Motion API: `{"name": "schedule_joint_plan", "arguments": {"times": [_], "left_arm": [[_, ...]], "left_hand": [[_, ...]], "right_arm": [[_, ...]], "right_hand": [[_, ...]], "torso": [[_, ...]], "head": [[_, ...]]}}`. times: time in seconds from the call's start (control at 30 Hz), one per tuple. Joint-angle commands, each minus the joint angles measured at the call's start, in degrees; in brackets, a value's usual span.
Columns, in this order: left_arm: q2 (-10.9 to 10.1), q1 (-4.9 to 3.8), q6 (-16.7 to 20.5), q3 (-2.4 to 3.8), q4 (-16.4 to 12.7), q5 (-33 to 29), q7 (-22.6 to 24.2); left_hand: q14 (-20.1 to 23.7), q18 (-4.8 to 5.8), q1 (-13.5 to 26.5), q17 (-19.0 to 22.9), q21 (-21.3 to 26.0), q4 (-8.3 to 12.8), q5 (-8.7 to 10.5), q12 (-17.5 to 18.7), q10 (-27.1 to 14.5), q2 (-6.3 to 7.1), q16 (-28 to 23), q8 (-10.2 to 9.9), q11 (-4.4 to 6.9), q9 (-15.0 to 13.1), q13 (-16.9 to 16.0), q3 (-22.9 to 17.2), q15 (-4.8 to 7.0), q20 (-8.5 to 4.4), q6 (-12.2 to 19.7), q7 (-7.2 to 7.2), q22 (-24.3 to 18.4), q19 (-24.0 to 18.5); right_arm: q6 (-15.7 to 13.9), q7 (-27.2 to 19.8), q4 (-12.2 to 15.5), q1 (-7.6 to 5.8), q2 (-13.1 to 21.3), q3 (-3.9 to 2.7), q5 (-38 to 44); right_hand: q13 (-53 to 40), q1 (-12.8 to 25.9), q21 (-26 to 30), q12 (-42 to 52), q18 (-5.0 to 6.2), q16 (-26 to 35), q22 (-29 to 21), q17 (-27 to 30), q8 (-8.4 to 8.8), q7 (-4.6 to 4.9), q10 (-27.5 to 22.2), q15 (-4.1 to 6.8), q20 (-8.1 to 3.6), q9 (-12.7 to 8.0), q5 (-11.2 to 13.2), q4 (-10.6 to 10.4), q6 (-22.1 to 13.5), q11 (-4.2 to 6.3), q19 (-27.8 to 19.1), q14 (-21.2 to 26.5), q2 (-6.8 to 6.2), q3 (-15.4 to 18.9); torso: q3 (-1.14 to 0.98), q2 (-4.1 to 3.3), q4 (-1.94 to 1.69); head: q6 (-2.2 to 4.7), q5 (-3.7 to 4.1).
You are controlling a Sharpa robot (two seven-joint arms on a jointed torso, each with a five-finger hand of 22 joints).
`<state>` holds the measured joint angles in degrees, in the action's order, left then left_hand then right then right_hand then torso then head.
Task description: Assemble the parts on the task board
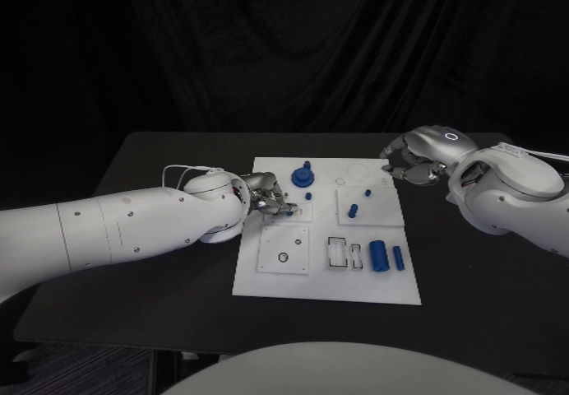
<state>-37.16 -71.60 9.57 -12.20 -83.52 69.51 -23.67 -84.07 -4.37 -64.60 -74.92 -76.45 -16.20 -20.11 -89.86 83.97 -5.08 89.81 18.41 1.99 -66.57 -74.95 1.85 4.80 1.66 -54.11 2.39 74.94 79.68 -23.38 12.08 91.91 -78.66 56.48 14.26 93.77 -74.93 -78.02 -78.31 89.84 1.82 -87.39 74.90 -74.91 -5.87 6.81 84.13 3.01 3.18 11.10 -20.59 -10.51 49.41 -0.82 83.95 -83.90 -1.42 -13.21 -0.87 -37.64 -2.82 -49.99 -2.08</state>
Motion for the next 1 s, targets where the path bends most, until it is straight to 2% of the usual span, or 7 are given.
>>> {"name": "schedule_joint_plan", "arguments": {"times": [0.03,0.1,0.13,0.27,1.0], "left_arm": [[0.22,0.13,-0.58,0.04,0.14,0.37,0.29],[0.30,0.15,-0.77,0.04,0.27,0.37,0.27],[0.33,0.16,-0.87,0.04,0.32,0.37,0.25],[0.46,0.19,-1.29,0.04,0.44,0.37,0.22],[1.19,0.32,-2.62,0.04,0.91,0.24,-0.26]], "left_hand": [[-5.93,-0.21,-0.83,-15.08,0.44,-0.09,0.11,-0.14,6.03,0.03,0.19,-0.35,-0.43,-0.25,-15.05,-0.41,-0.33,0.21,0.84,0.03,0.32,0.38],[-5.93,-0.21,-1.01,-15.08,0.52,-0.10,0.24,-0.14,6.03,0.14,0.19,-0.17,-0.65,-0.99,-15.05,-0.51,-0.50,0.36,1.96,0.31,0.35,0.37],[-5.93,-0.20,-1.10,-15.08,0.61,-0.13,0.42,-0.14,6.03,0.19,0.19,0.57,-0.94,-2.35,-15.05,-0.60,-0.72,0.61,3.39,0.61,0.41,0.36],[-5.93,-0.25,-0.88,-15.08,0.82,-0.22,1.39,-0.14,6.03,0.13,0.19,1.81,-1.32,-4.44,-15.05,-0.58,-1.09,0.91,5.83,1.05,0.46,0.33],[-5.93,-0.26,-0.49,-15.08,0.88,-0.36,1.94,-0.14,6.03,-0.22,0.19,2.56,-1.37,-5.12,-15.05,-0.57,-1.16,1.02,5.93,1.05,0.52,0.34]], "right_arm": [[0.48,1.15,0.08,0.14,0.04,-0.04,0.22],[0.58,1.20,0.06,0.14,0.03,-0.04,0.22],[0.62,1.22,0.05,0.14,0.02,-0.04,0.22],[0.77,1.29,0.00,0.14,-0.02,-0.04,0.22],[1.05,1.41,-0.15,0.14,-0.15,-0.04,0.22]], "right_hand": [[-15.07,0.27,0.39,0.16,1.00,0.31,11.32,-12.74,0.19,-0.04,5.87,-0.25,0.27,-0.08,-0.39,-0.01,0.66,-0.26,1.20,-5.38,0.23,-0.33],[-15.07,0.27,0.39,0.16,1.00,0.31,11.32,-12.74,0.19,-0.04,5.87,-0.25,0.27,-0.08,-0.39,-0.01,0.66,-0.26,1.20,-5.38,0.23,-0.33],[-15.07,0.27,0.39,0.16,1.00,0.31,11.32,-12.74,0.19,-0.04,5.87,-0.25,0.27,-0.08,-0.39,-0.01,0.66,-0.26,1.20,-5.38,0.23,-0.33],[-15.07,0.27,0.39,0.16,1.00,0.31,11.32,-12.74,0.19,-0.04,5.87,-0.25,0.27,-0.08,-0.39,-0.01,0.66,-0.26,1.20,-5.38,0.23,-0.33],[-15.07,0.33,0.40,0.16,1.00,0.32,11.32,-12.74,0.17,-0.05,5.87,-0.24,0.27,-0.09,-0.40,-0.03,0.73,-0.25,1.20,-5.38,0.20,-0.38]], "torso": [[-0.02,0.01,0.02],[-0.02,0.01,0.02],[-0.02,0.01,0.02],[-0.02,0.02,0.03],[-0.02,0.01,0.02]], "head": [[-0.01,0.00],[-0.01,-0.02],[-0.01,0.00],[-0.01,0.00],[-0.01,-0.04]]}}
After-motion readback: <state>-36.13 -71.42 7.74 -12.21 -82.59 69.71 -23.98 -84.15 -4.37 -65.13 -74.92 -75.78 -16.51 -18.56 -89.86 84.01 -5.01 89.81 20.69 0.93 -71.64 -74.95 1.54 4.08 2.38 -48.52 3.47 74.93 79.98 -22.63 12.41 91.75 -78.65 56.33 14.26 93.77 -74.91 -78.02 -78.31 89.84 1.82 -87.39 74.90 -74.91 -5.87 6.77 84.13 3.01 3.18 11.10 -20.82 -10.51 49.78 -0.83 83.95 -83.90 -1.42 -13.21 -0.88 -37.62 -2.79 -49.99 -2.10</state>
